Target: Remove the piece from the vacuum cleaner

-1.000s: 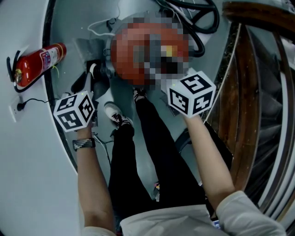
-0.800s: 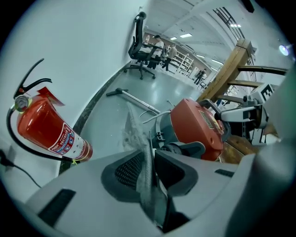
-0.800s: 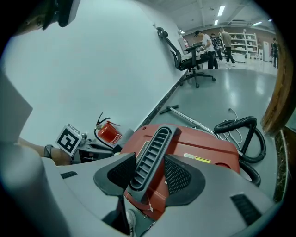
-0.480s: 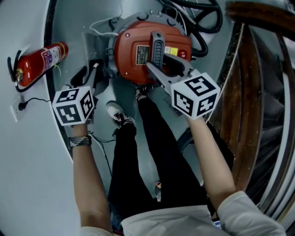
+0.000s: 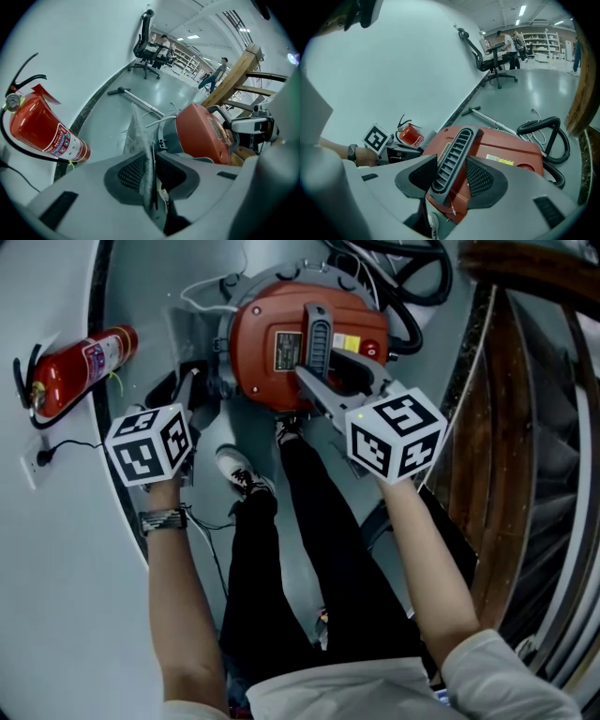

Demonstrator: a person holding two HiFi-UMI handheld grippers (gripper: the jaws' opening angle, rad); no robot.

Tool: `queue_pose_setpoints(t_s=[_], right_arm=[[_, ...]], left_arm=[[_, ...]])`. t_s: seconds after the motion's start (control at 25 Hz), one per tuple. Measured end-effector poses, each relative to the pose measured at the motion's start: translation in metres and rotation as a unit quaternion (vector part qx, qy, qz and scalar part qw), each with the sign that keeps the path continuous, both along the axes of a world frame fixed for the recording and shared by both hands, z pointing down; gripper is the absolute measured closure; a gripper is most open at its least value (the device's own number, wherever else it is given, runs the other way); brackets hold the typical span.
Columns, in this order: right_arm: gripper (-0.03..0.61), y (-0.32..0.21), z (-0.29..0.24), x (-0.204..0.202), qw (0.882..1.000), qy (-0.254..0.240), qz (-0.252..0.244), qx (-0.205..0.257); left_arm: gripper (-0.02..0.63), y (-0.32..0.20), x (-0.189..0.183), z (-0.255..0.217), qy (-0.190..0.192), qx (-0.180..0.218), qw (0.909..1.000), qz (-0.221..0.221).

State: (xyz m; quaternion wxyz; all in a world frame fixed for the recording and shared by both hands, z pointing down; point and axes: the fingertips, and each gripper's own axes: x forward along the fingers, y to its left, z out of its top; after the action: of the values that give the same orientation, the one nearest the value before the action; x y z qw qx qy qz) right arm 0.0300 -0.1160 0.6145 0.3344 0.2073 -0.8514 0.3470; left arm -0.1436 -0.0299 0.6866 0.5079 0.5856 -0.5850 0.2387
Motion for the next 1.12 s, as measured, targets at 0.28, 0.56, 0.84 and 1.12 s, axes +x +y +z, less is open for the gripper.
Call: queue_pose_setpoints(t_s=[0.28, 0.56, 0.84, 1.12], right_arm=[[0.385, 0.000, 0.000, 0.000, 1.000, 0.002, 0.000, -0.001], [0.385, 0.000, 0.000, 0.000, 1.000, -0.001, -0.004, 0.002], [0.385, 0.000, -0.001, -0.001, 1.000, -0.002, -0.012, 0.002], [0.385, 0.000, 0.000, -0.001, 1.000, -0.003, -0.011, 0.003]], left_arm=[[0.583, 0.000, -0.002, -0.001, 0.020, 0.007, 0.9988, -0.045], [0.586, 0.003, -0.007, 0.001, 0.039, 0.017, 0.9909, -0.128], [0.588, 0.008, -0.014, 0.002, 0.085, 0.021, 0.9732, -0.212], [0.588, 0.009, -0.016, 0.004, 0.130, 0.026, 0.9602, -0.246]])
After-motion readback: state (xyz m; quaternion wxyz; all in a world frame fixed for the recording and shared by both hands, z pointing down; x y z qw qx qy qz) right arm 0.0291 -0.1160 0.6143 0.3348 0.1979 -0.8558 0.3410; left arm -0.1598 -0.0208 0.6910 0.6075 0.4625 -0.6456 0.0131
